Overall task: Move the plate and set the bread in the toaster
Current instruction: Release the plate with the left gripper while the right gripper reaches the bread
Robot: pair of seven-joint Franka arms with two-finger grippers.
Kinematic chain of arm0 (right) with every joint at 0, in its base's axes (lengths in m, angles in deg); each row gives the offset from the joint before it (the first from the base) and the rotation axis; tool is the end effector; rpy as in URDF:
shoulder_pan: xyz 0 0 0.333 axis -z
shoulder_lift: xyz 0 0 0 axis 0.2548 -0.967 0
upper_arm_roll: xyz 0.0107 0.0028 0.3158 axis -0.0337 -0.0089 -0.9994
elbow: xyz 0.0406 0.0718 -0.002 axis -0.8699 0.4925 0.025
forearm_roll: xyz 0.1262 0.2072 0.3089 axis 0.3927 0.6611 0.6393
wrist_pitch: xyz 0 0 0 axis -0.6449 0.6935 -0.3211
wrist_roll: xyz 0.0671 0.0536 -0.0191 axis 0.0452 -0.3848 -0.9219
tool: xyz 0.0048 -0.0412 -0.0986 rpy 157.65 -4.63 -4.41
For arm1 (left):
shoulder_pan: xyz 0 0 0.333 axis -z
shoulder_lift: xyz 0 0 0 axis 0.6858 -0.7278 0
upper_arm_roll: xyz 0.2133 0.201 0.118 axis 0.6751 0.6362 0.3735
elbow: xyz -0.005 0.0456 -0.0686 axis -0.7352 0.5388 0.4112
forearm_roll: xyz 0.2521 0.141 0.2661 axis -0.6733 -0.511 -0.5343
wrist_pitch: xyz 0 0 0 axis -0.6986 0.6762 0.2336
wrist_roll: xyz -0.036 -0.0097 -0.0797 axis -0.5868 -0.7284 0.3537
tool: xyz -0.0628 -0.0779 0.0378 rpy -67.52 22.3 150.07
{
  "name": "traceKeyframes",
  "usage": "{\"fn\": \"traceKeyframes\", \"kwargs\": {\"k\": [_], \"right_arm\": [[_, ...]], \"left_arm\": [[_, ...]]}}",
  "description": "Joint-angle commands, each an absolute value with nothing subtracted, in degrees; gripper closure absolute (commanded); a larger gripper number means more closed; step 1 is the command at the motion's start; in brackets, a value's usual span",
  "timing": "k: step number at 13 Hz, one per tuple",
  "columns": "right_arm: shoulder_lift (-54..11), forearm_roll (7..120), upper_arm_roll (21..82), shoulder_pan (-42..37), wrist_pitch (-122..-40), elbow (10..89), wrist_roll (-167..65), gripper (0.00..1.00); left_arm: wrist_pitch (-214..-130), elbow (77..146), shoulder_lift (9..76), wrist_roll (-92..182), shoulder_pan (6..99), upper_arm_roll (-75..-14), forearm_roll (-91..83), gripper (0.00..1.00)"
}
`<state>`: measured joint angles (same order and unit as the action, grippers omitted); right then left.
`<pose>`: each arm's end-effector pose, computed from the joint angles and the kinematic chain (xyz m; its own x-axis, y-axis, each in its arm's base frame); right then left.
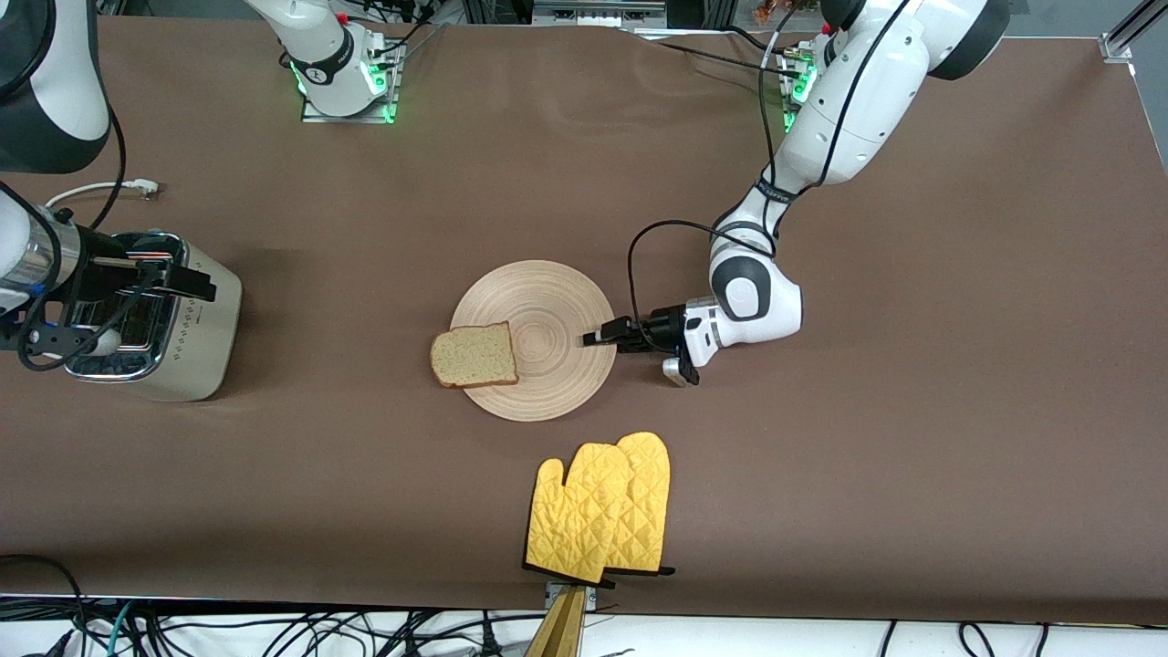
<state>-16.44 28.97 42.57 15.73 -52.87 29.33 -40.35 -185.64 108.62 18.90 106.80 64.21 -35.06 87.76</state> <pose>0.6379 0.0240 0.5248 0.9839 -0.0593 -0.1685 -0.0674 -0.9968 -0.0429 0.5649 -0.3389 0.1015 0.9962 0.0873 -0.0024 0.0349 -0.3724 0.9274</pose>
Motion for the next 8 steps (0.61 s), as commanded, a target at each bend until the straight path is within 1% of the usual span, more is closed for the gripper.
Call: {"fn": "traceKeyframes", "kwargs": {"k": [1,3,6,7,8], "right_arm": [[-17.9,30.2,42.3,15.7,-54.0,29.1,-40.8,0.00],[-19.6,30.2,42.3,14.6,-55.7,29.1,-40.8,0.00],[-23.1,30.1,42.3,12.0,-58.7,29.1,-40.8,0.00],[-24.3,29.9,42.4,10.9,-59.8,29.1,-40.7,0.00],[-25.5,30.1,42.4,10.4,-60.8,29.1,-40.8,0.00]], "left_arm": [[-185.0,109.3,21.2,107.5,63.6,-34.1,89.3,0.00],[-184.7,113.0,25.2,107.4,60.1,-34.0,86.9,0.00],[-184.4,123.8,35.9,107.1,50.7,-34.2,78.3,0.00],[-184.0,126.5,38.8,107.1,47.1,-34.2,75.3,0.00],[-182.4,127.8,41.1,106.7,43.7,-34.2,70.9,0.00]]}}
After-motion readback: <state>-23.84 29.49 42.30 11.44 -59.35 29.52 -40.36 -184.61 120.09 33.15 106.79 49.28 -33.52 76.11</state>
